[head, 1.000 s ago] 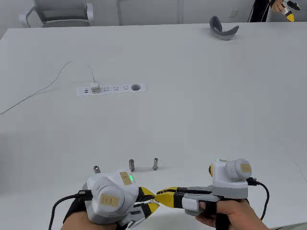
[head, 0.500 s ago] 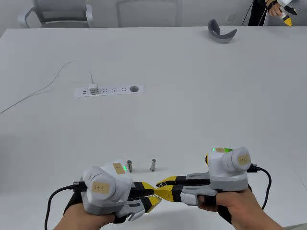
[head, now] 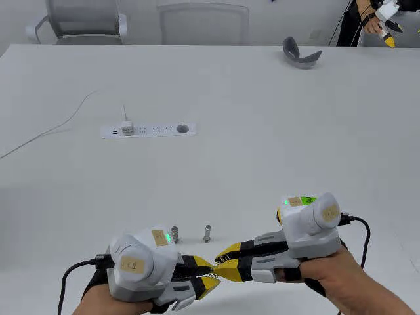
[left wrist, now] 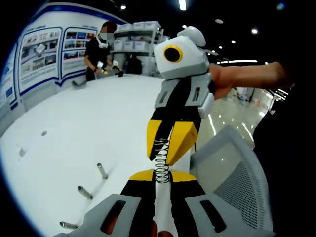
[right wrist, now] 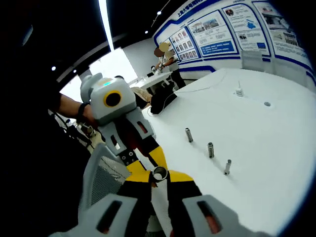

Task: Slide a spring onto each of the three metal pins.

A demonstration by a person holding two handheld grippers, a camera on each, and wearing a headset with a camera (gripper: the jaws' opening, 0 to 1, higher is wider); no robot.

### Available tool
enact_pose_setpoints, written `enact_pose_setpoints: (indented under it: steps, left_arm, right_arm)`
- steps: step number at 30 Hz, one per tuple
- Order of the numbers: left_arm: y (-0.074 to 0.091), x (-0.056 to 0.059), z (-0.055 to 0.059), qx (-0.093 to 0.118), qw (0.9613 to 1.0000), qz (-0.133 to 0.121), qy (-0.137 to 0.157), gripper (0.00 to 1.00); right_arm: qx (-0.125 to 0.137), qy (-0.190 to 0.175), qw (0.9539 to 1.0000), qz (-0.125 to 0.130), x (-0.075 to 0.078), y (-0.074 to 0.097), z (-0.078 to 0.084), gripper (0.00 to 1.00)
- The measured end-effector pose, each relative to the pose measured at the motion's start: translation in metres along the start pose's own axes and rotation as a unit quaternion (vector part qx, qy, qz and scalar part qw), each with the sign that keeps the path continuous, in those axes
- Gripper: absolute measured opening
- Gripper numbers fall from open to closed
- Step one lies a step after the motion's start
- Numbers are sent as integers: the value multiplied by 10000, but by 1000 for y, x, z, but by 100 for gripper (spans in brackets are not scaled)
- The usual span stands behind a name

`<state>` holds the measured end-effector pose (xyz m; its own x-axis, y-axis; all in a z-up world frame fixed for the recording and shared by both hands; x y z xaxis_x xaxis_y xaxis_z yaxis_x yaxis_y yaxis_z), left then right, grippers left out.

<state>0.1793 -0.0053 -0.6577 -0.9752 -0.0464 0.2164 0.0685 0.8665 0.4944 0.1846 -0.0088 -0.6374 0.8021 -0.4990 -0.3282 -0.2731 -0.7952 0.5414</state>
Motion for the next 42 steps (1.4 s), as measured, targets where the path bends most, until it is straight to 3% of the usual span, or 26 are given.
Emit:
enact_pose_setpoints:
  steps: [5, 11, 16, 17, 20, 26, 34, 38, 42]
  left_arm:
    - [-4, 4, -5, 52, 9999, 130, -86, 10]
    - [-6, 9, -11, 28, 9993, 268, -266, 10]
    - [-9, 15, -7, -144, 9980, 348, -509, 10]
    - [-8, 16, -3, -264, 9976, 368, -531, 10]
    - [-8, 19, 1, -272, 9973, 418, -539, 10]
    - [-7, 20, 6, -252, 9977, 399, -483, 11]
    - [-1, 14, 9, -130, 9995, 252, -165, 16]
    - [4, 9, 16, -176, 9997, 115, -90, 23]
    - [10, 5, 19, -93, 9999, 16, 41, 23]
  right_arm:
    - [-315, 473, 9982, -196, -3, 4, -1, 13]
    - [-769, 1015, 9911, -389, -7, 7, 2, 13]
    - [-1054, 1229, 9852, -570, -15, 2, 8, 13]
    - [-1089, 1280, 9841, -580, -16, 1, 10, 13]
    - [-1199, 1307, 9821, -626, -19, -2, 15, 13]
    - [-1172, 1133, 9850, -569, -20, -5, 17, 13]
    - [-1049, 1024, 9883, -417, -19, -4, 17, 12]
    - [-994, 861, 9909, -291, -16, -2, 17, 12]
    - [-926, 817, 9921, -212, -16, 0, 18, 12]
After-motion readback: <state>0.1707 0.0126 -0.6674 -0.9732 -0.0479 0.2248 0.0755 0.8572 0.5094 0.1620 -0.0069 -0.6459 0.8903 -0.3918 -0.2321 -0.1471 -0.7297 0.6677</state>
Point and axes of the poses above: the centre of the closed fingertips' face, and the gripper's own axes: y roughly backward along the fingers, x roughly to its right, z roughly out of its underside, the point moved 1 cm from there along y, roughly backward along the fingers, and after that the axes turned 5 degrees about z, right-handed, at the moved point
